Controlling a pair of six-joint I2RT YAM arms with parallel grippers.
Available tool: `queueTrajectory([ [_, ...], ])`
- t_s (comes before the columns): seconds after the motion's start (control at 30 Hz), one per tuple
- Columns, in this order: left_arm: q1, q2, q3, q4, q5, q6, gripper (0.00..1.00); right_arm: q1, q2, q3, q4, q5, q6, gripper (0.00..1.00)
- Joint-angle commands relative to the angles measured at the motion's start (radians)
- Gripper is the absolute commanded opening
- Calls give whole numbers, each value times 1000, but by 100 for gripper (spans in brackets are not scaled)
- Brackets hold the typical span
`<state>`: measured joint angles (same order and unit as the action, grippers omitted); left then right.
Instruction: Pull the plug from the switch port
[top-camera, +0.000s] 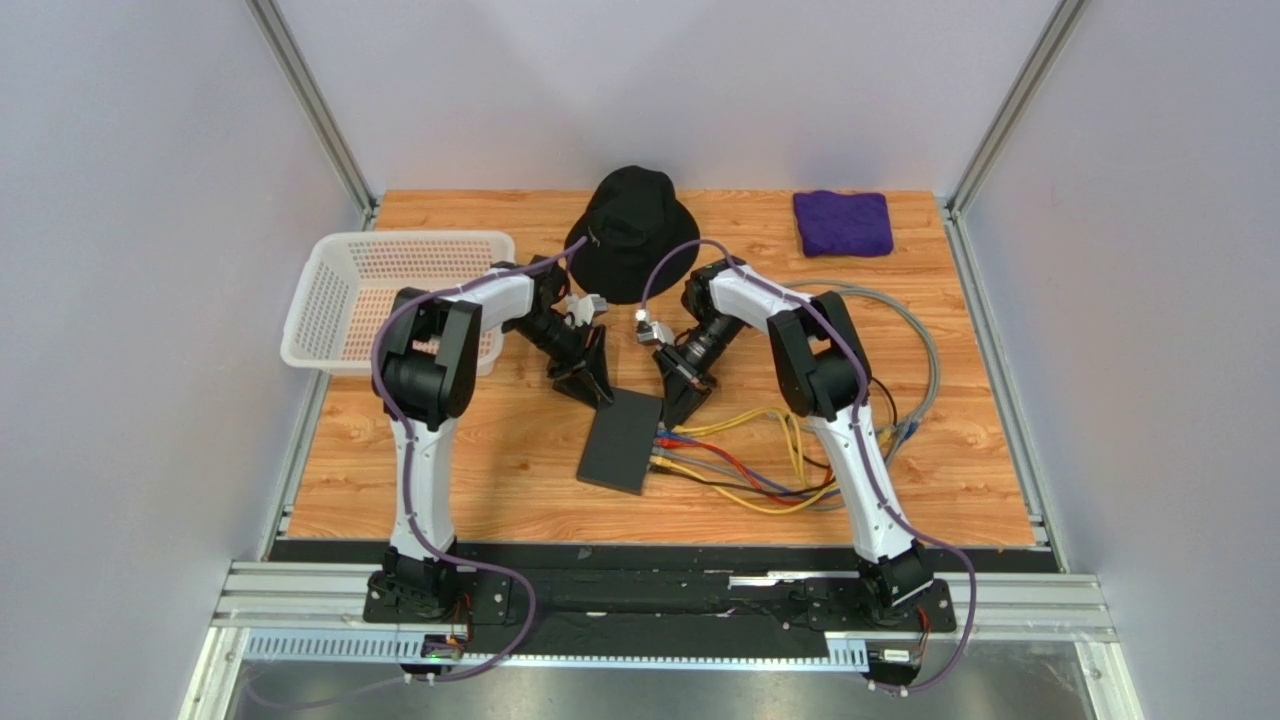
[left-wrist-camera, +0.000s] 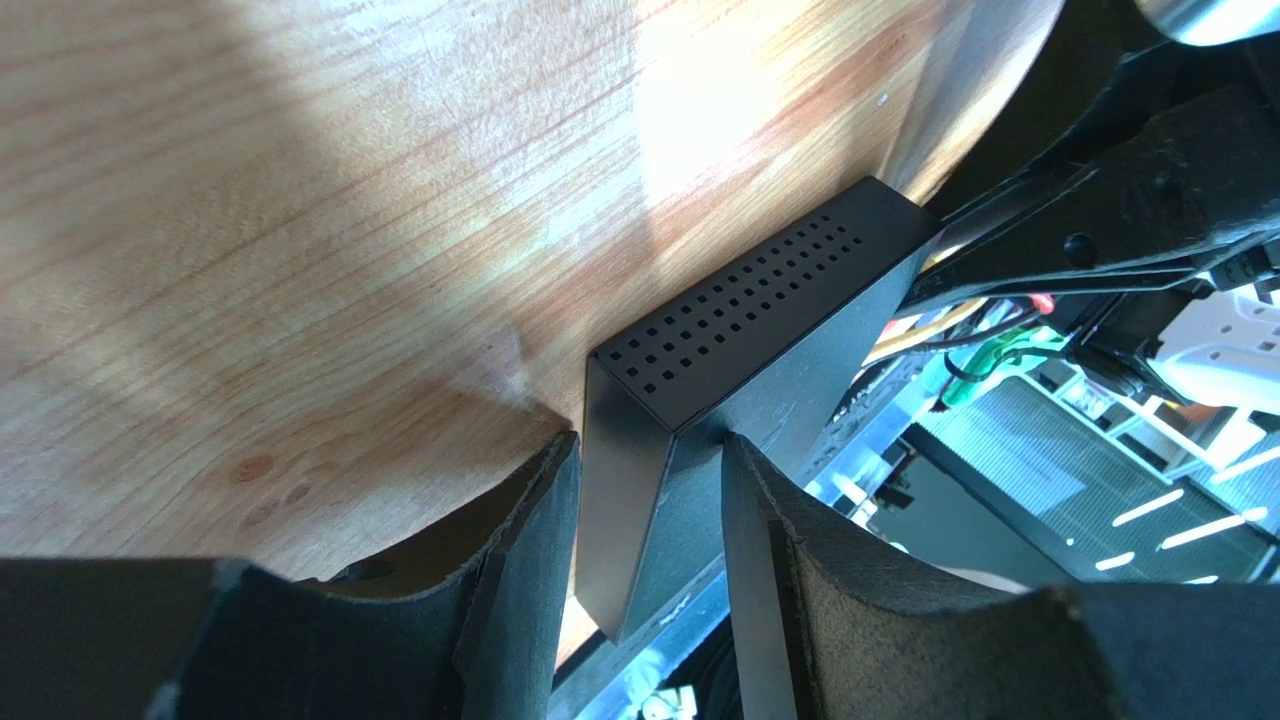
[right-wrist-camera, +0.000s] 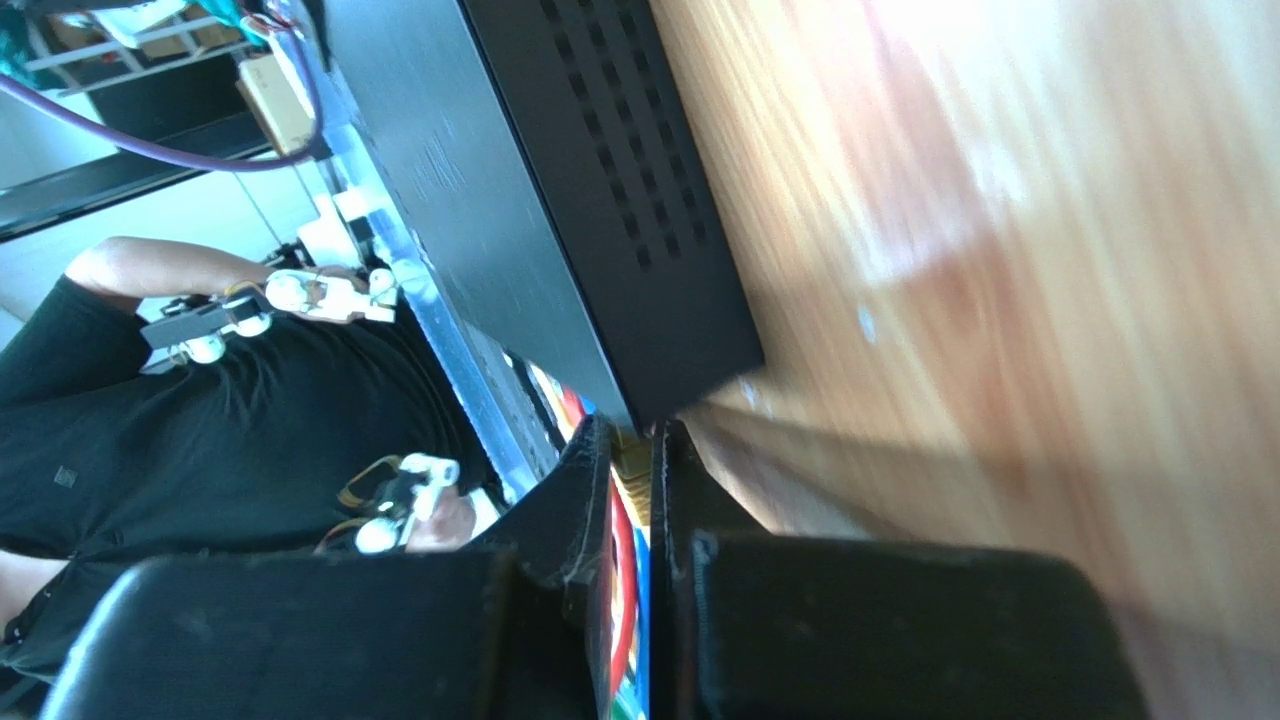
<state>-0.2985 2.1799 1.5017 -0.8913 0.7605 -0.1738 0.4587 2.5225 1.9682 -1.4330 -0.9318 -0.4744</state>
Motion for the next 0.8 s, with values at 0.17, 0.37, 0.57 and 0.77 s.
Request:
queueTrajectory([
  [0.17,15,40,46,31,-113,53,49,-115,-295,-17,109,255,-32,0],
  [0.37,19,38,72,35,-118,57,49,-186,-361,-39,275,570,51,0],
  [0.57,56,32,107,17,-121,62,49,-258,-341,-25,359,847,19,0],
  [0.77,76,-11,123,20,-86,131,49,-278,-288,200,300,901,35,40],
])
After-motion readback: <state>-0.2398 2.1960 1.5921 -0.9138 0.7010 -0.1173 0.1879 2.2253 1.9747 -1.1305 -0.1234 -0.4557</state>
